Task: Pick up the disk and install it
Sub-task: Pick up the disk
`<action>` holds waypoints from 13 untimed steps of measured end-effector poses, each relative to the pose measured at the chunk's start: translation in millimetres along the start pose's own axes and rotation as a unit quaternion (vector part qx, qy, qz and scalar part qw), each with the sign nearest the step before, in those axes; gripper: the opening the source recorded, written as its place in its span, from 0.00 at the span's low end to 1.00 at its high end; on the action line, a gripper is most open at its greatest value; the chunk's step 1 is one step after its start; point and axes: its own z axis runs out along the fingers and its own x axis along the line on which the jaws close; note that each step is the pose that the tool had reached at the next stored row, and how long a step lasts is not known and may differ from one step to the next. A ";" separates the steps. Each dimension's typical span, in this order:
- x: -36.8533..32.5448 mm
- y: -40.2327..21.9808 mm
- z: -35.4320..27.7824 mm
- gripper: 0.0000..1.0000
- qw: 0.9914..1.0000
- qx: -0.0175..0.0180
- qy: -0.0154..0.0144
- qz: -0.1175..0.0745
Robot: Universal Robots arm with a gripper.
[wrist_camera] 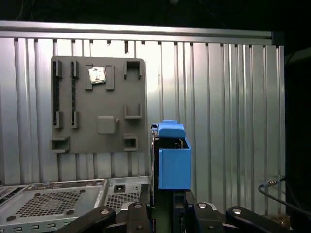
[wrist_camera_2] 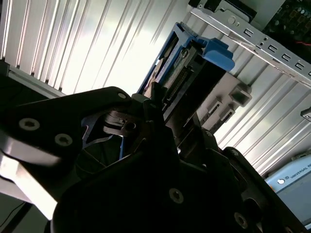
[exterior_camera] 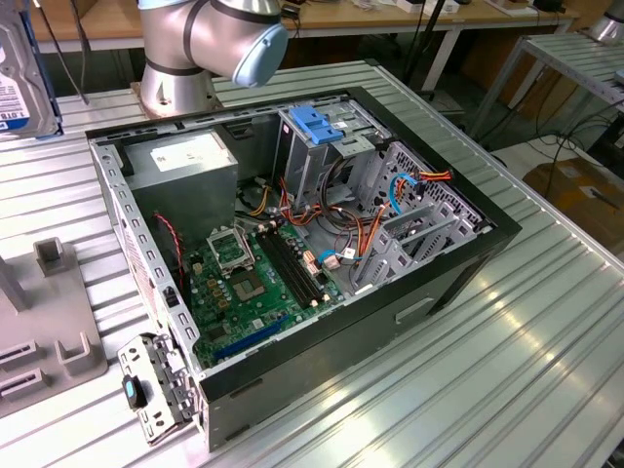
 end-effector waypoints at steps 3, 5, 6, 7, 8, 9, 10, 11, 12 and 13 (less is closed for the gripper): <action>-0.3 -10.1 0.1 0.35 1.000 0.000 0.000 0.000; -0.5 -15.5 0.2 0.35 1.000 0.000 0.000 0.000; -0.7 -20.6 0.1 0.35 1.000 0.000 0.000 0.000; -0.8 -23.8 0.1 0.35 1.000 0.000 0.000 0.000; -0.9 -28.6 0.2 0.35 1.000 0.000 0.000 0.000; -1.1 -32.6 0.2 0.35 1.000 0.000 0.000 0.000; -1.2 -35.7 0.2 0.35 1.000 0.000 0.000 0.000; -1.3 -40.7 0.2 0.35 1.000 0.000 0.000 0.000; -1.5 -46.5 0.2 0.35 1.000 0.000 0.000 0.000; -1.6 -50.3 0.3 0.35 1.000 0.000 0.000 0.000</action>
